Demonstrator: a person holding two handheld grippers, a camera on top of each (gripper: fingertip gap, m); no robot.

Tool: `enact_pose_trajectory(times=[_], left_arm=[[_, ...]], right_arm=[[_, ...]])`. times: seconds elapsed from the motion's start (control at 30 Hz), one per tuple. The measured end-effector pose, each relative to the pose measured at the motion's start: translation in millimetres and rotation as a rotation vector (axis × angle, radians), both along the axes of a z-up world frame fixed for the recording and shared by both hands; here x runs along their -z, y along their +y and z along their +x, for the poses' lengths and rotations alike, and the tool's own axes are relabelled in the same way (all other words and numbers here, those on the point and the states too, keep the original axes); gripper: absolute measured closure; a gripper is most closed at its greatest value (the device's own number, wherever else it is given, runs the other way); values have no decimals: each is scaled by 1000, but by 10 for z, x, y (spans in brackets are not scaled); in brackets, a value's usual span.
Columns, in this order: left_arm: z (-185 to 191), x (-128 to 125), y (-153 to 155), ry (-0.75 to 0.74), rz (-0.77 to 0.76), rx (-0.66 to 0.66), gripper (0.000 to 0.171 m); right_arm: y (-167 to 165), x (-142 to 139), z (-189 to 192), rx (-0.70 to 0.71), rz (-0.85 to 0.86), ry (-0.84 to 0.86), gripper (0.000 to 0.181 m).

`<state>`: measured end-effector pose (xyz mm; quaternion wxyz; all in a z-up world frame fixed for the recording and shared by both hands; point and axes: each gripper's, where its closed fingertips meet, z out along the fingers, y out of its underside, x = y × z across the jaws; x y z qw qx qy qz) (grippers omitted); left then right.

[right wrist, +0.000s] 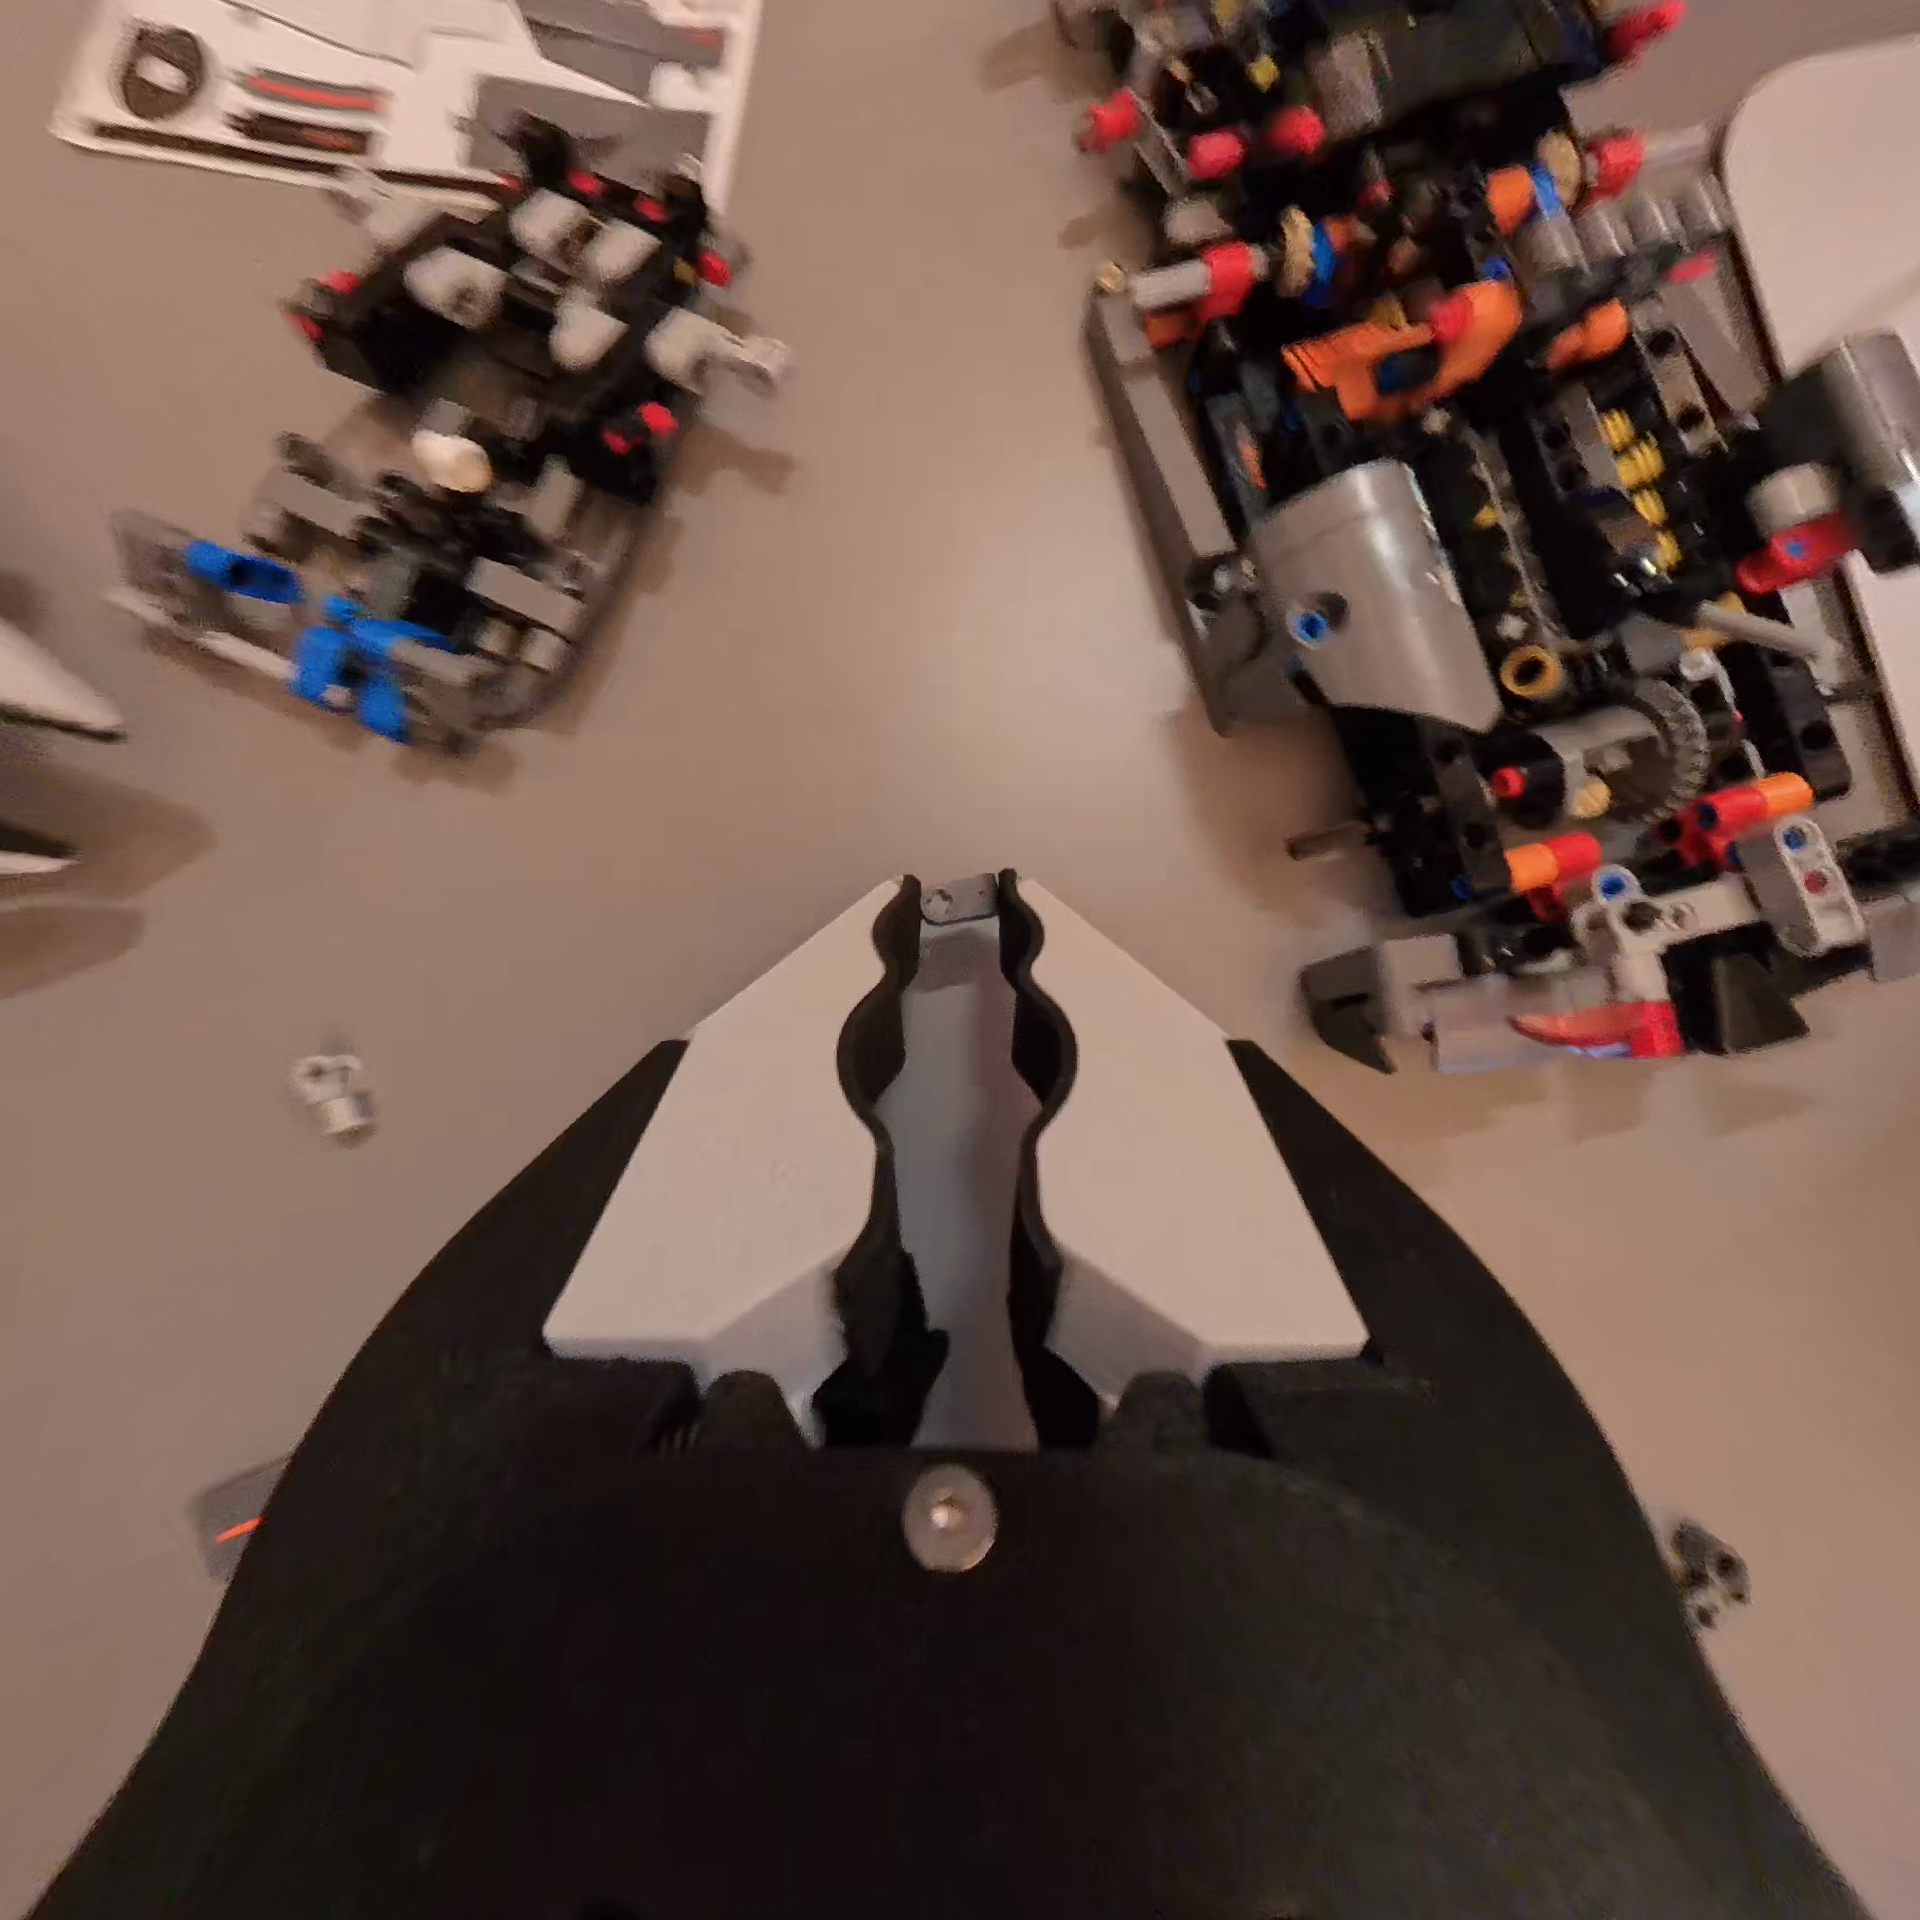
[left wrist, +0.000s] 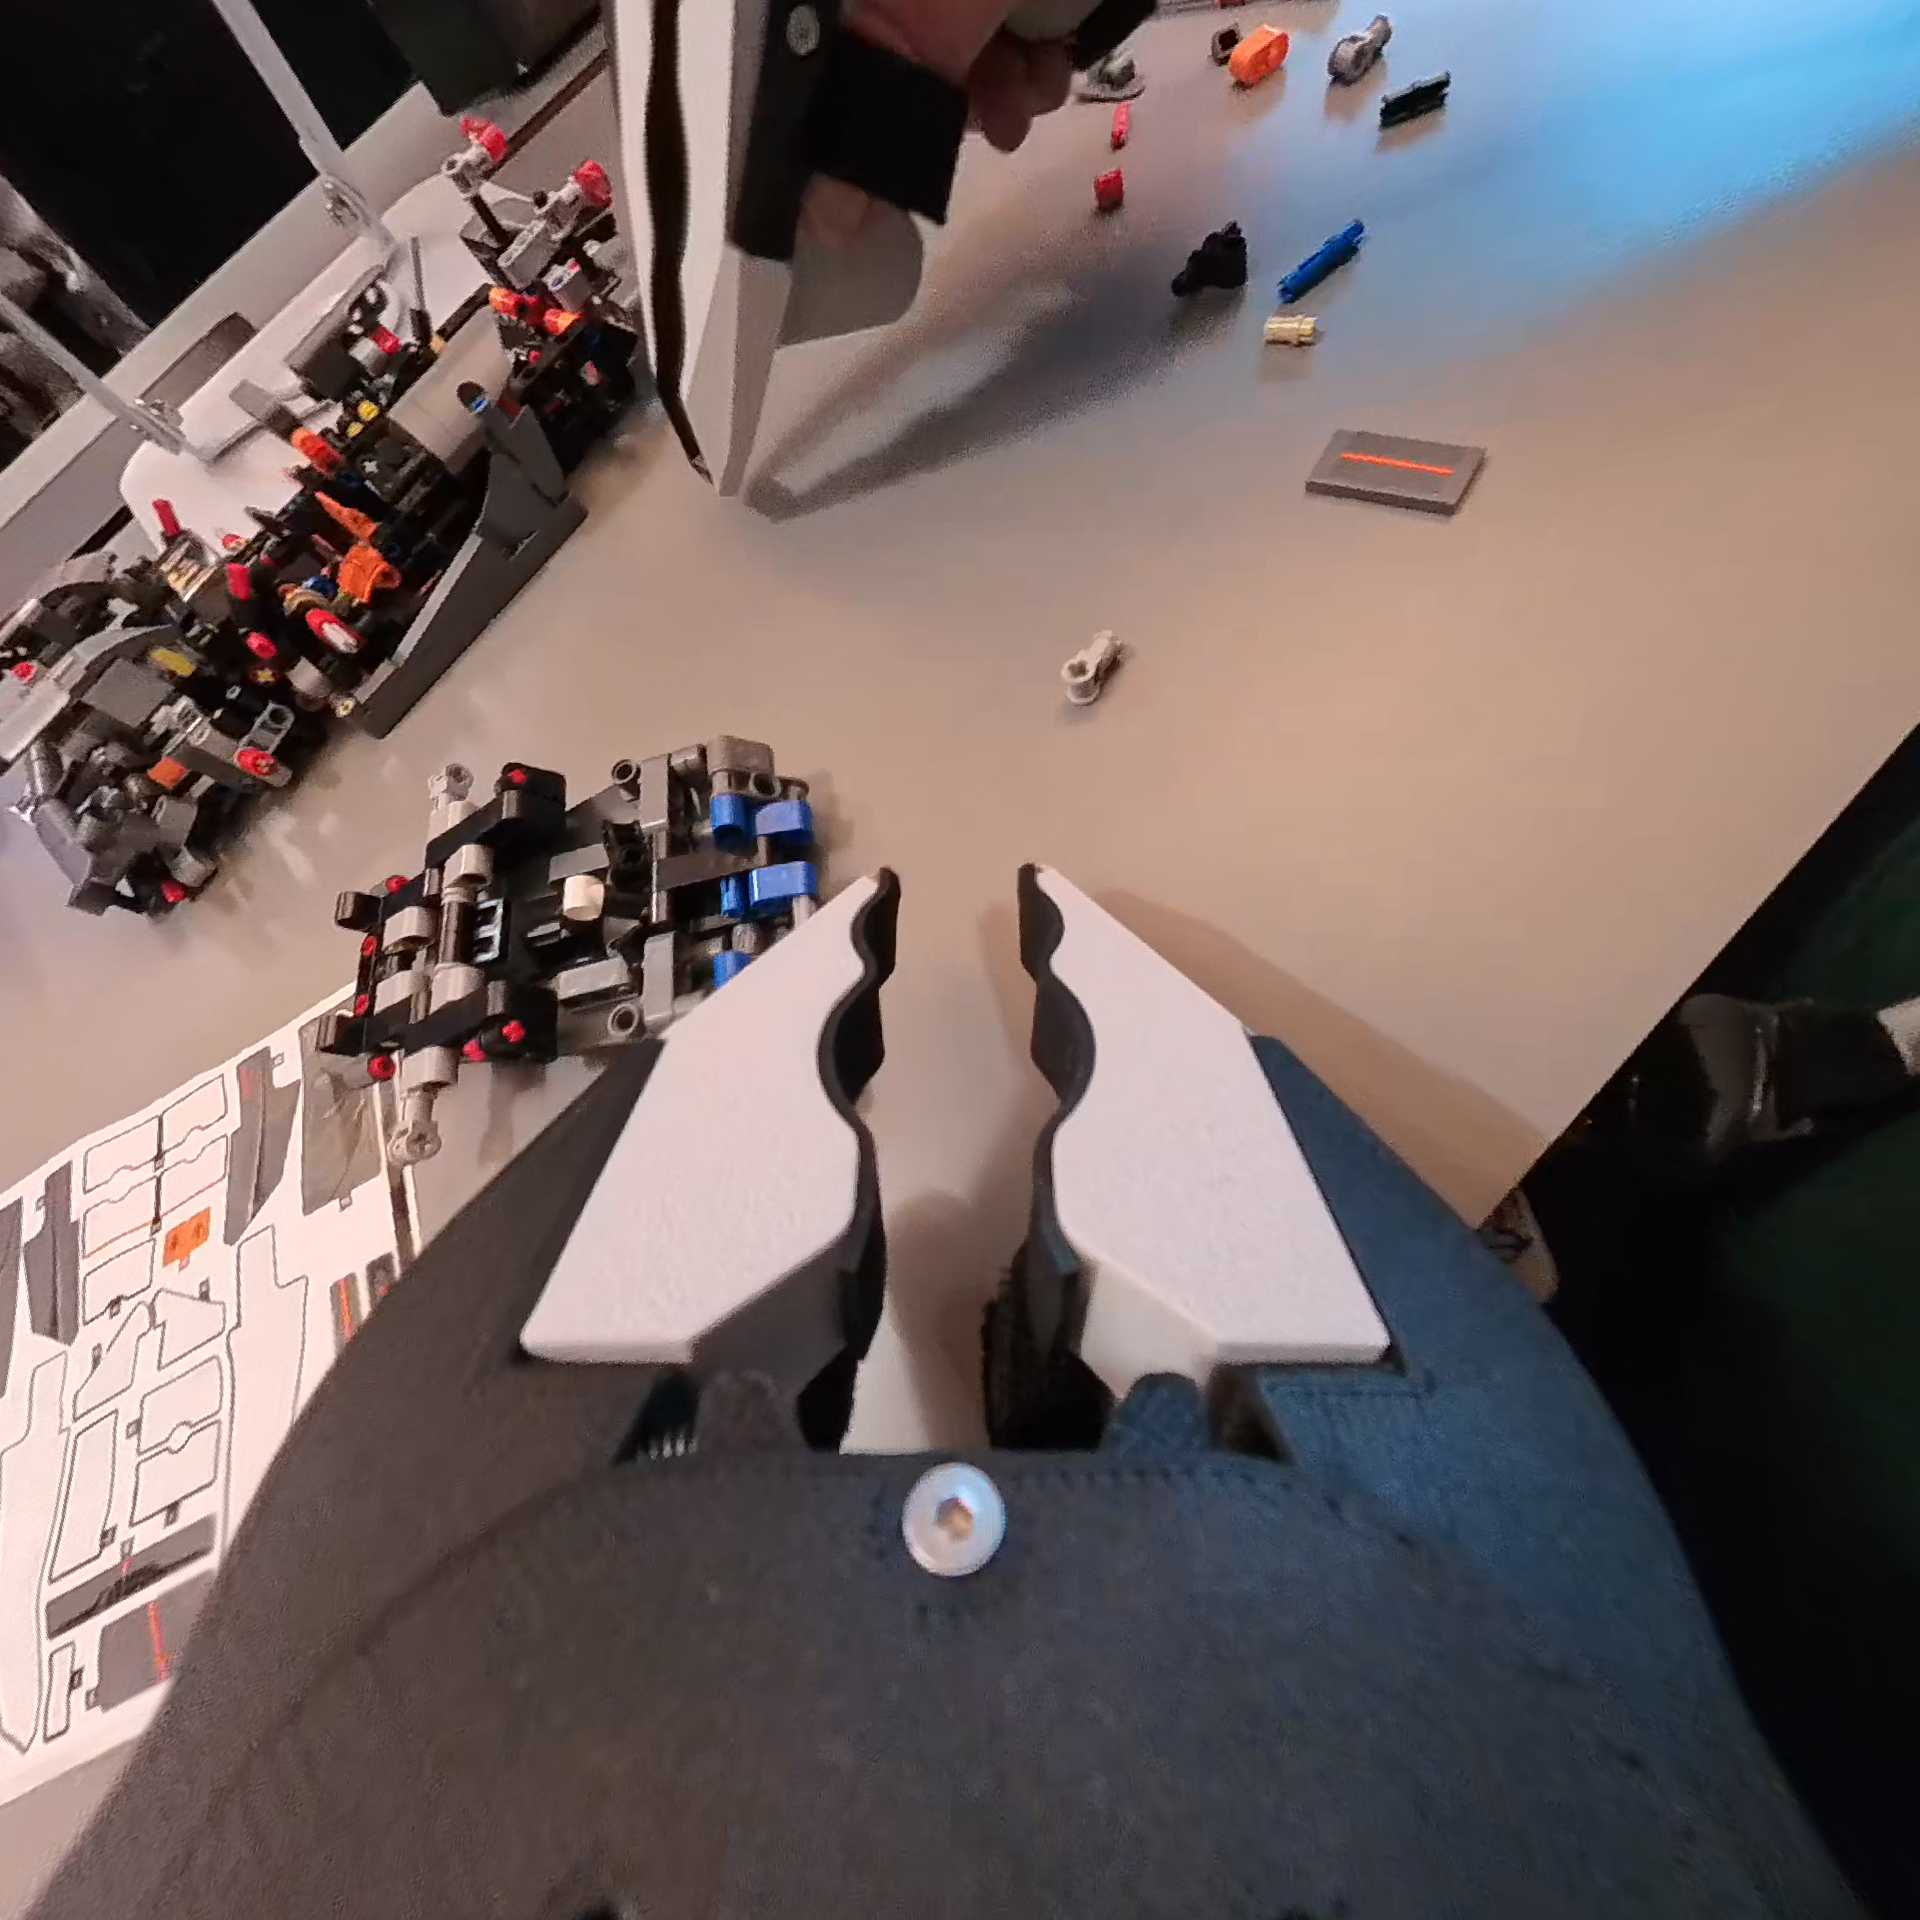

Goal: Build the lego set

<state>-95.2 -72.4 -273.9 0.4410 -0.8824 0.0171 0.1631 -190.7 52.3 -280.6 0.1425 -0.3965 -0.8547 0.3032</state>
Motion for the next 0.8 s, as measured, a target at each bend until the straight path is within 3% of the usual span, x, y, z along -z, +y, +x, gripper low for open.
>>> enact_pose_trajectory(times=[0.47,0.8], left_arm=[[-259,-277,-121,64,85,-100,146],[-377,-499,-72,129,146,-112,144]], right_arm=[[-1083,-641,448,-227,-323,12,169],[-1491,-803,629,-295,-514,-47,168]])
